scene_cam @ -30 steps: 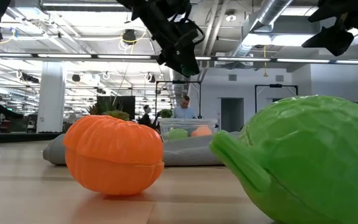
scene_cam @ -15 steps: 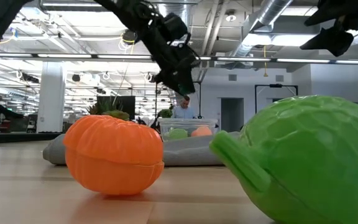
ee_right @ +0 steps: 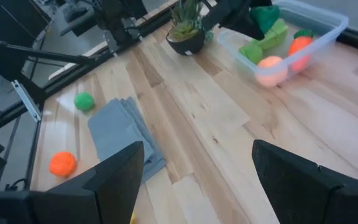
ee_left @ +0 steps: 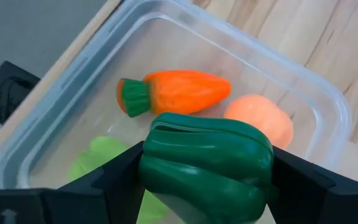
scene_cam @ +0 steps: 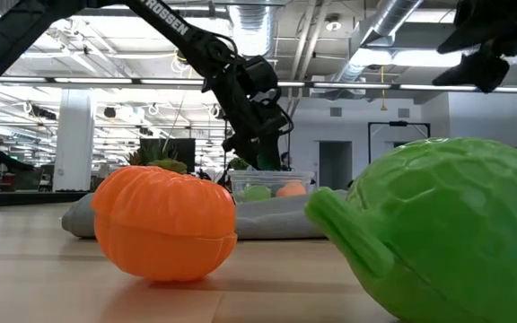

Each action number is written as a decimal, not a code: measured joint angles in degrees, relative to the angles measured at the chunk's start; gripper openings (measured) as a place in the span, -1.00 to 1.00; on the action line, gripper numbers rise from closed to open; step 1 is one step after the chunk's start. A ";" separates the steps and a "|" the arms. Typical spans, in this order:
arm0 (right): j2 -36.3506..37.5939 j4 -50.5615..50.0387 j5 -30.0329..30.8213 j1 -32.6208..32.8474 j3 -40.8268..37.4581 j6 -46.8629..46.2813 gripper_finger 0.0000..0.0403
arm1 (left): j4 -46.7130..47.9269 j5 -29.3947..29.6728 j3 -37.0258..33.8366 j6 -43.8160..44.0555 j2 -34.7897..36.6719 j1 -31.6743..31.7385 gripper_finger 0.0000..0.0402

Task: Pick and placing Produce into tupperware
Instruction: Put the bell pepper into the bin

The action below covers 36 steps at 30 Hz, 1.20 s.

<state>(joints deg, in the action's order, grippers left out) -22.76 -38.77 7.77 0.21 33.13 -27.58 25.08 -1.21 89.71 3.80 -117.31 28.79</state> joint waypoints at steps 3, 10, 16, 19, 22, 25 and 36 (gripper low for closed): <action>-0.07 1.72 -0.03 -0.02 -2.51 -1.02 0.60 | -0.42 0.01 0.00 0.04 -0.07 0.06 0.30; -0.04 6.80 -0.16 -0.02 -5.27 -2.00 0.60 | 0.58 0.52 0.68 0.08 -0.07 0.99 0.30; -0.05 7.19 -0.17 -0.02 -5.42 -1.96 0.60 | 1.21 0.57 0.68 0.08 -0.07 0.91 0.30; -0.04 7.23 -0.17 -0.02 -5.42 -1.98 0.60 | 1.15 1.01 0.68 0.47 -0.07 1.00 0.30; -0.04 8.03 -0.17 -0.02 -5.42 -1.96 0.60 | 1.16 1.04 0.68 0.72 -0.07 1.08 0.30; -0.04 8.14 -0.17 -0.02 -5.42 -1.96 0.60 | 0.97 1.02 0.68 1.05 -0.07 1.08 0.30; -0.04 8.45 -0.20 -0.01 -5.42 -1.97 0.60 | 0.90 0.97 0.68 1.59 -0.07 1.06 0.30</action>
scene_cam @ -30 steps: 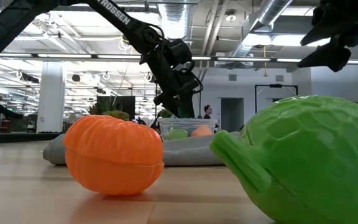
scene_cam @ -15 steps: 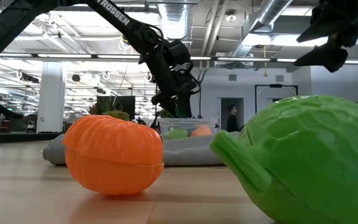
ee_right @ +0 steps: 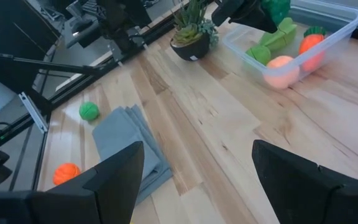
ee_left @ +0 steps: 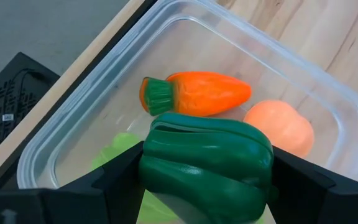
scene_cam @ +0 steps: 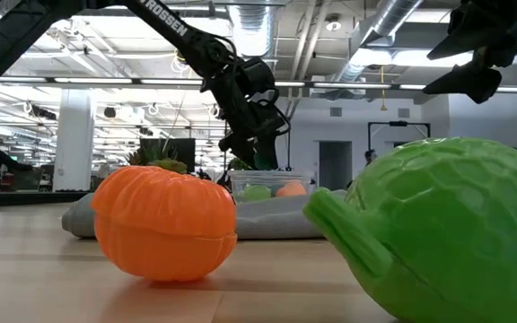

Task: Pick and placing Produce into tupperware
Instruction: Put the bell pepper into the bin

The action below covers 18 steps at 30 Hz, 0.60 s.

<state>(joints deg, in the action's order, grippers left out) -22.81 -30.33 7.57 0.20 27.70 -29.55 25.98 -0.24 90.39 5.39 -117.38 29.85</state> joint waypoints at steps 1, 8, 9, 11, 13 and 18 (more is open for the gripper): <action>0.00 0.00 0.00 -0.01 0.00 0.00 0.60 | 0.00 -0.15 0.00 0.00 0.00 0.00 0.30; 0.00 0.00 0.00 -0.01 0.00 0.02 0.60 | 0.00 -1.11 0.00 0.66 0.02 -0.03 0.30; 0.00 0.00 0.00 0.01 0.00 0.03 0.60 | -0.03 -1.51 0.00 0.67 0.02 -0.12 0.30; 0.00 0.00 0.00 -0.01 0.00 0.09 0.60 | -0.46 -2.59 0.00 0.48 0.02 -0.22 0.30; 0.00 -0.01 -0.01 -0.01 0.00 0.48 0.60 | -1.01 -2.67 0.00 0.44 0.04 -0.28 0.30; 0.00 -0.02 -0.02 0.10 0.00 0.58 0.60 | -1.51 -2.59 0.00 0.46 0.04 -0.31 0.30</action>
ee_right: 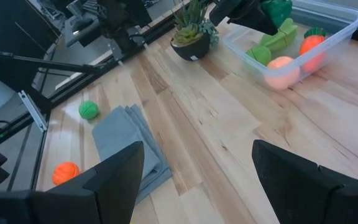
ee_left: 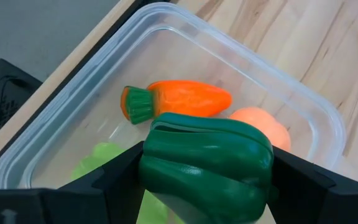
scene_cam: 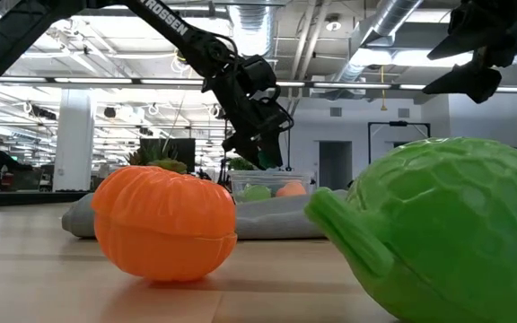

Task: Pick and placing Produce into tupperware
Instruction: Put the bell pepper into the bin, then put the pear into the bin

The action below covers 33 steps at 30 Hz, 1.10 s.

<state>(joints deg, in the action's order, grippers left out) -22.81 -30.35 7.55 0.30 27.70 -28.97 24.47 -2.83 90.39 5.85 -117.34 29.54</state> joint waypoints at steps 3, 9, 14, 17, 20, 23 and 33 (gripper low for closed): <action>0.00 0.00 0.00 0.06 0.01 0.02 0.60 | 0.00 -0.69 0.00 0.02 0.02 0.02 0.31; 0.00 -0.02 0.00 0.06 0.02 0.02 0.60 | 0.02 -0.87 0.00 0.15 0.02 0.04 0.54; 0.00 -0.03 -0.02 0.06 0.00 0.02 0.60 | 0.05 0.52 0.00 0.15 0.02 0.04 0.71; 0.00 -0.04 -0.02 0.06 0.02 0.02 0.60 | 0.03 0.53 0.00 0.16 0.02 0.04 0.74; 0.00 -0.07 -0.02 0.06 0.02 0.02 0.60 | 0.13 0.29 0.06 0.17 0.02 0.04 0.74; 0.00 -0.07 -0.02 0.06 0.02 0.02 0.60 | 1.63 -0.83 1.99 0.03 0.02 0.04 0.74; 0.00 -0.09 -0.24 0.06 0.02 0.00 0.60 | 19.50 -16.62 12.73 -1.65 0.26 -0.88 0.74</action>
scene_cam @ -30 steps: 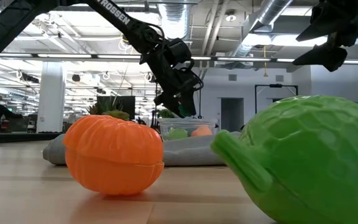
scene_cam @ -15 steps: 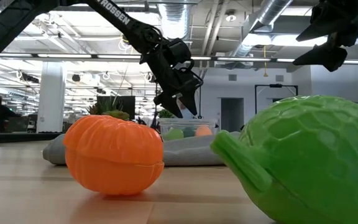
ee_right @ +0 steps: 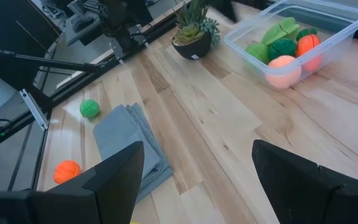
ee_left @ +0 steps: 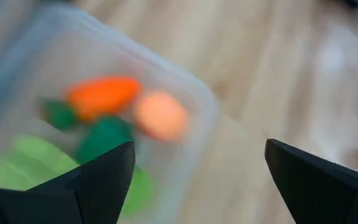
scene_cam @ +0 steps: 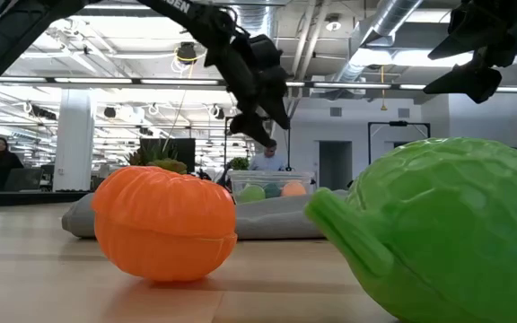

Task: Pick and placing Produce into tupperware
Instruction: Put the pear into the bin

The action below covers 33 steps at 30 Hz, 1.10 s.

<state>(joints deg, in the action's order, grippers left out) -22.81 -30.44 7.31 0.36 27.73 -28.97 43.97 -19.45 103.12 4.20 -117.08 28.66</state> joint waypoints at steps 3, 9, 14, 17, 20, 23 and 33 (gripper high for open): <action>0.00 0.00 0.00 0.00 0.00 0.00 0.60 | 8.69 -4.32 2.03 -2.25 0.00 -1.84 0.74; 0.00 0.02 0.02 0.00 0.00 1.78 0.60 | 25.45 -5.75 4.16 -6.58 0.00 -5.59 0.74; 0.00 0.02 0.02 -0.07 0.00 2.03 0.60 | 32.94 -5.82 4.19 -6.66 -0.02 -8.03 0.74; 0.00 0.03 0.02 -0.05 0.00 2.01 0.60 | 33.46 -5.81 4.16 -6.64 -0.02 -9.65 0.74; 0.00 0.04 0.00 0.05 0.00 1.68 0.60 | 33.80 -5.71 4.16 -6.59 0.06 -11.23 0.74; 0.00 0.04 -0.12 0.15 0.00 0.39 0.60 | 34.42 -4.32 4.14 -5.78 0.96 -12.91 0.74; 0.00 0.30 -1.38 2.57 0.01 0.04 0.60 | 31.78 13.36 2.37 -0.30 11.03 -20.81 0.74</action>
<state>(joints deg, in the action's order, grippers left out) -22.80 -30.14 5.93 2.93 27.73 -28.93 75.75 -6.09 105.49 3.90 -106.05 7.85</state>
